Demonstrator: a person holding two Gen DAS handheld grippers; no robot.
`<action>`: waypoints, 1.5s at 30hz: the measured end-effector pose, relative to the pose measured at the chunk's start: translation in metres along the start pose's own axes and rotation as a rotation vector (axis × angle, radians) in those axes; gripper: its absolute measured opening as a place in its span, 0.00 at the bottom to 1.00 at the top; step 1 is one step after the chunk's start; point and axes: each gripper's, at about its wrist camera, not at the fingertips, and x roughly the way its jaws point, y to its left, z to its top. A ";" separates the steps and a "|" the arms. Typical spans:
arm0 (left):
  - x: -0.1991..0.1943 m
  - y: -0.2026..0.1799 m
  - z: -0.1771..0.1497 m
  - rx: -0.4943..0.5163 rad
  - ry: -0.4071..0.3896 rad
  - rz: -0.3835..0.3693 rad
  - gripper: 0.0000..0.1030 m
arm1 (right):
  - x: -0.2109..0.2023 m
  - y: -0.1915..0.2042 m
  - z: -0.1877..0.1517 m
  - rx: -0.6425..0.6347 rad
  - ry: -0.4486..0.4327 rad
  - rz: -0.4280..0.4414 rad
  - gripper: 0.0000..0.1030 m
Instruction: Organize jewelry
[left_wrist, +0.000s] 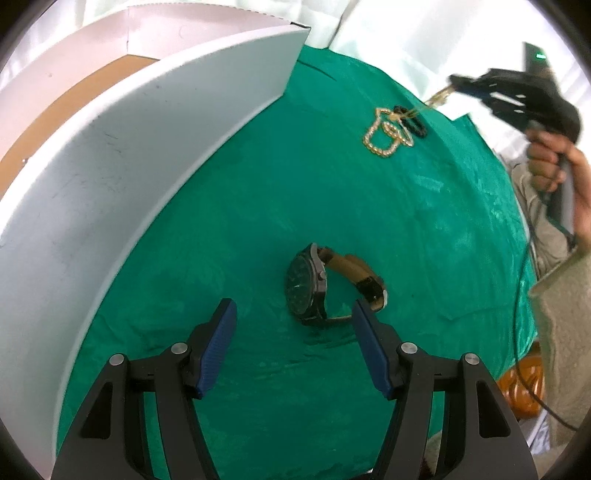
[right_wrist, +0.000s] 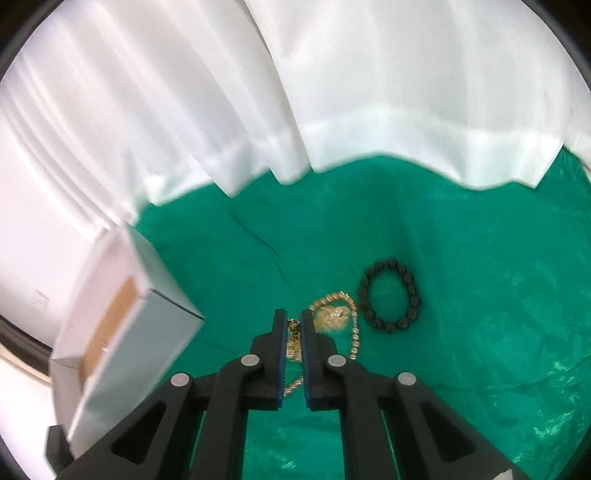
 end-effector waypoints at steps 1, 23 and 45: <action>0.000 -0.001 0.000 0.000 0.006 -0.007 0.64 | -0.011 0.003 0.000 -0.004 -0.025 0.014 0.07; 0.004 -0.018 0.011 0.038 -0.023 0.044 0.08 | -0.129 0.072 -0.060 -0.125 -0.148 0.235 0.07; -0.184 0.186 0.060 -0.343 -0.312 0.206 0.08 | 0.009 0.307 -0.004 -0.333 0.051 0.478 0.07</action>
